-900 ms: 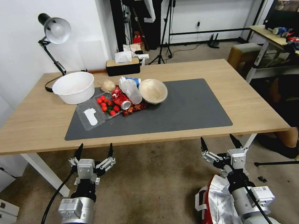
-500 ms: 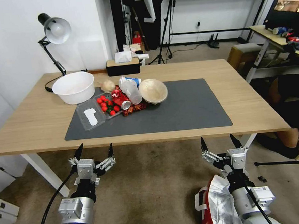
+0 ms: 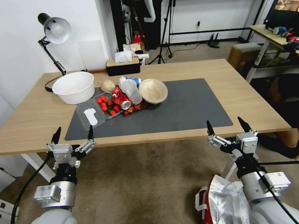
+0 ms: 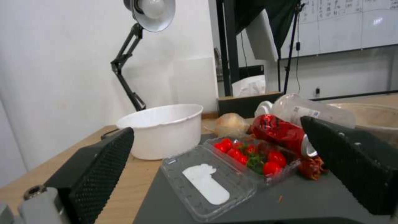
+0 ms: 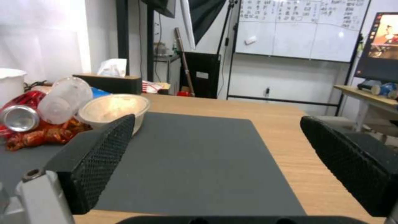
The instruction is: Pick up the food delivery bag from the floor and place it on the table.
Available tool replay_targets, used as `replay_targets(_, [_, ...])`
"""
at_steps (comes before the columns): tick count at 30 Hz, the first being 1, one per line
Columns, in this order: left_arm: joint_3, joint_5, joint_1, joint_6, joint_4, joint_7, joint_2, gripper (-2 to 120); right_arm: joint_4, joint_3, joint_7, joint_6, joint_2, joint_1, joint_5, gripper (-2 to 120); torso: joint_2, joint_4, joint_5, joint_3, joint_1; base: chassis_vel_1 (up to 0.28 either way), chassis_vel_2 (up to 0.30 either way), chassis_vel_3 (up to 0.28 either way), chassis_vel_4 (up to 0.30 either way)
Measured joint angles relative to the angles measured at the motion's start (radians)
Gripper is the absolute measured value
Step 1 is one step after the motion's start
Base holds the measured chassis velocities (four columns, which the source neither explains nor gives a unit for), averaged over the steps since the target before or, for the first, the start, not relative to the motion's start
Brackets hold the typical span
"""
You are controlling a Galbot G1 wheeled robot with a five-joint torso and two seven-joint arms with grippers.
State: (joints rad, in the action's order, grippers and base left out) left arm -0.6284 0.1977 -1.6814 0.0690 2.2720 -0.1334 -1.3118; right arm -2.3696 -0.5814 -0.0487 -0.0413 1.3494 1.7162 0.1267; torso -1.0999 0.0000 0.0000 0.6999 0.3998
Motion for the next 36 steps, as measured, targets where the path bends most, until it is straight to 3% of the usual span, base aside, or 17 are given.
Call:
replay_targets(6, [-0.006,-0.01,0.0,0.073,-0.035,0.018,0.0,100,0.005,-0.002,0.018,0.024,0.0,0.003,0.008,100,0.0,0.0,0.0,0.0,0.0,0.0,0.0,0.0,0.0])
replay_targets(16, [0.008,-0.017,-0.007,0.095,-0.042,0.018,-0.004,100,0.005,0.001,0.026,0.036,0.005,0.006,0.014,100,0.011,0.0,-0.0001,-0.006,-0.005,0.0,0.0,0.0,0.0])
replay_targets(36, [0.017,-0.028,-0.032,0.103,-0.034,0.025,-0.009,100,0.005,-0.001,0.034,0.063,0.009,0.009,0.025,100,0.112,0.0001,-0.0001,-0.063,-0.049,0.0,0.0,0.0,0.0])
